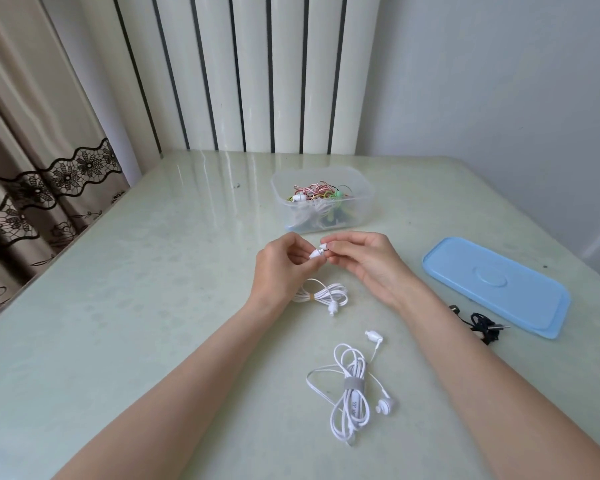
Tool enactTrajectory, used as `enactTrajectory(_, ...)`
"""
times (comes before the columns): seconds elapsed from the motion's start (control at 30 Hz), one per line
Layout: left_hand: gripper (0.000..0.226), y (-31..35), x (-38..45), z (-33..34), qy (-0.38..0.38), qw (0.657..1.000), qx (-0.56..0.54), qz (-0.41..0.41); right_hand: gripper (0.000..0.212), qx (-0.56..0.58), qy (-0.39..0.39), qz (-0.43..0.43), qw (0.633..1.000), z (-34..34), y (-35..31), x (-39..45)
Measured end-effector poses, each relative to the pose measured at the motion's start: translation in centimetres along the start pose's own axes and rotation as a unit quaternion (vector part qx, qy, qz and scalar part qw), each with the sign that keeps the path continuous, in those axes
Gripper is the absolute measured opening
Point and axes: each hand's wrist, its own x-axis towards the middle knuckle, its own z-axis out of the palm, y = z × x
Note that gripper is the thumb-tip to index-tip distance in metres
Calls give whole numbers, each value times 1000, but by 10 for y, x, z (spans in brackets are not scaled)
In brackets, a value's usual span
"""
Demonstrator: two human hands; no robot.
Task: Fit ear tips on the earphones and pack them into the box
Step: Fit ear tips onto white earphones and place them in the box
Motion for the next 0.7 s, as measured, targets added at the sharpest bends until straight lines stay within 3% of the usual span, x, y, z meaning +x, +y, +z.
enactTrajectory(0.5,19,-2,-2,1,-13,1000,-11,6,12,22,-31,33,999,-5,1,0)
enactTrajectory(0.7,16,2,-3,-1,-52,996,-66,27,12,77,-19,56,995,-8,-4,-2)
